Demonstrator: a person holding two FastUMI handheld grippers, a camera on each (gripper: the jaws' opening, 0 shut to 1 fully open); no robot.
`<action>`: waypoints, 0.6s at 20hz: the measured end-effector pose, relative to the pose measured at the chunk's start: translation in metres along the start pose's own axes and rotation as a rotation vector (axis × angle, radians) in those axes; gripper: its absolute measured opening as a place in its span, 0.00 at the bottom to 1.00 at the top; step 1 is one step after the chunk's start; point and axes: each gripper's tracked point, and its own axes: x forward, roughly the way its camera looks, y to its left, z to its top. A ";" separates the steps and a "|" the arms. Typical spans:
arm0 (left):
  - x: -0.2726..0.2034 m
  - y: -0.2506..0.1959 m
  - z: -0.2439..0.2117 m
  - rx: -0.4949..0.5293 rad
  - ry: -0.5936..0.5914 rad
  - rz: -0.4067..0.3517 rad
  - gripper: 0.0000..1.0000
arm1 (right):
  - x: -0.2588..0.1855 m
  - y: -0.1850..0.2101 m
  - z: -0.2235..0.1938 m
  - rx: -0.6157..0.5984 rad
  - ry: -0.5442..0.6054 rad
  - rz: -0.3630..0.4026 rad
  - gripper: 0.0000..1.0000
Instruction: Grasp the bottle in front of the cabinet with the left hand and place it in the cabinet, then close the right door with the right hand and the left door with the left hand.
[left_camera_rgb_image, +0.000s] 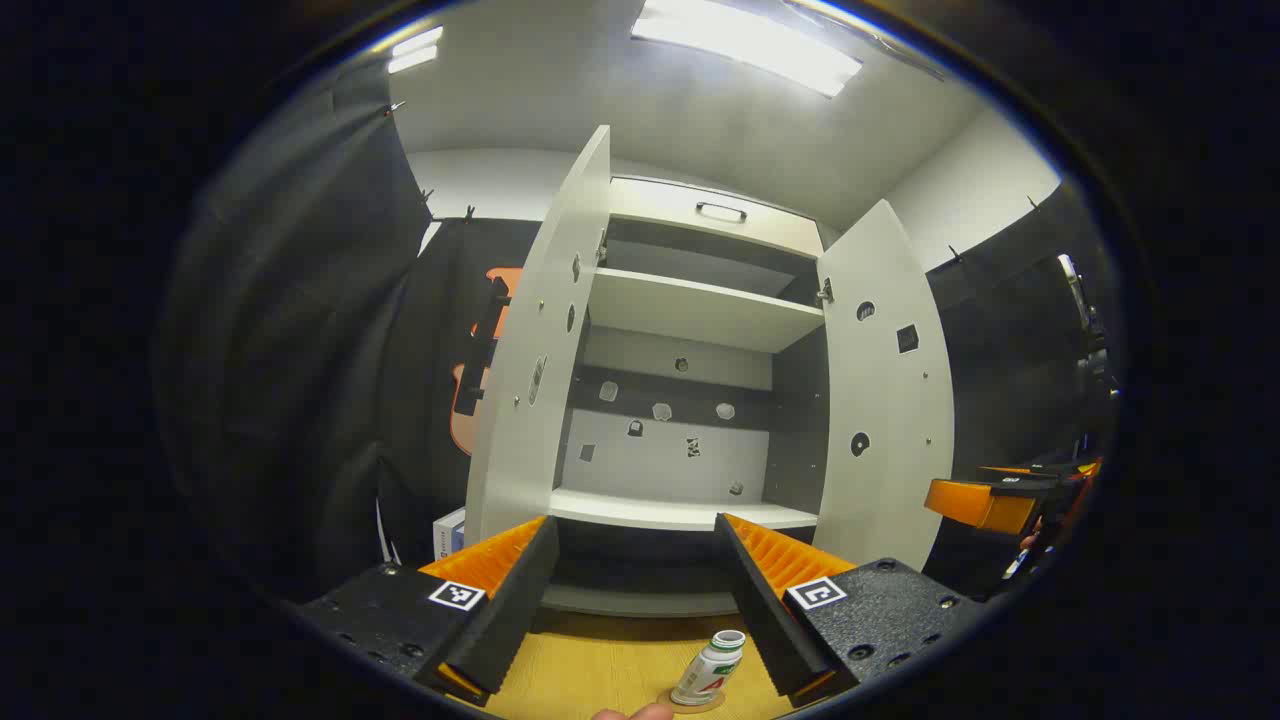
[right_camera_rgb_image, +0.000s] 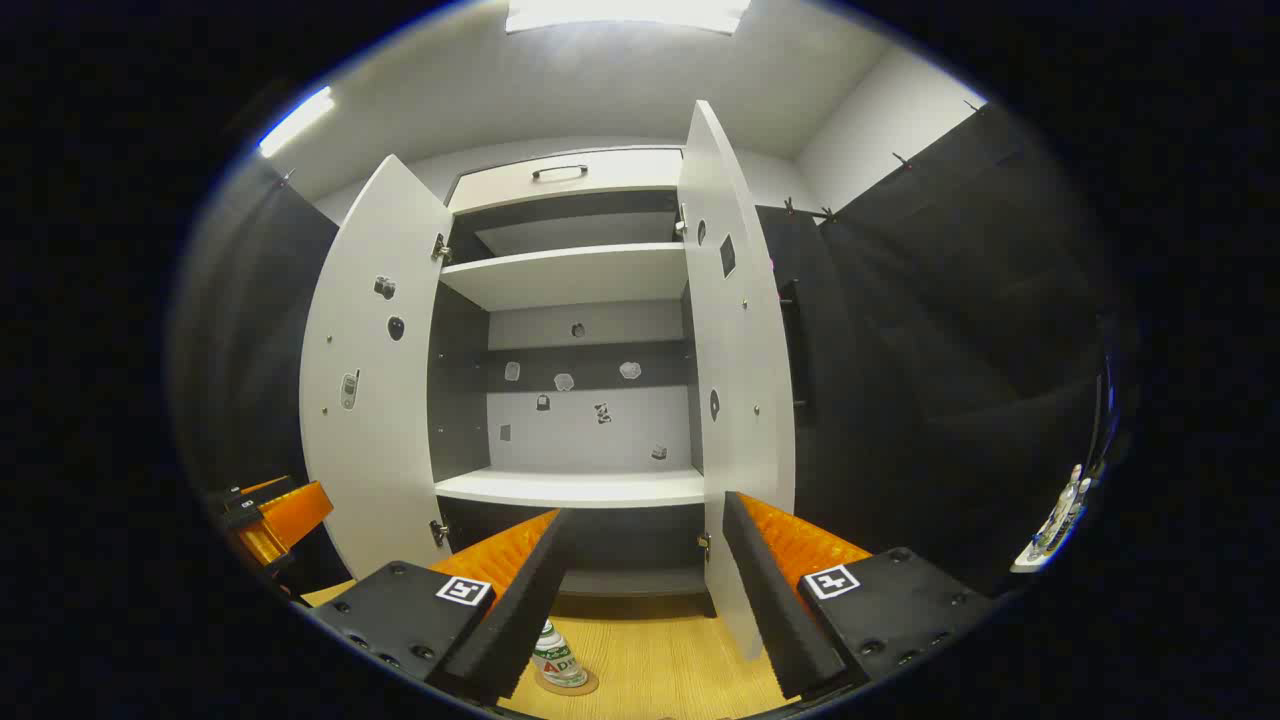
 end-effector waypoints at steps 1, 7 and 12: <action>0.000 0.001 0.000 -0.001 0.000 0.001 0.94 | 0.001 0.001 -0.001 0.001 0.002 0.002 0.98; 0.001 0.005 -0.002 -0.006 0.004 0.013 0.94 | 0.005 0.005 -0.001 -0.003 0.004 0.013 1.00; 0.002 0.007 -0.004 -0.007 0.006 0.015 0.95 | 0.008 0.007 0.001 -0.005 0.002 0.017 0.98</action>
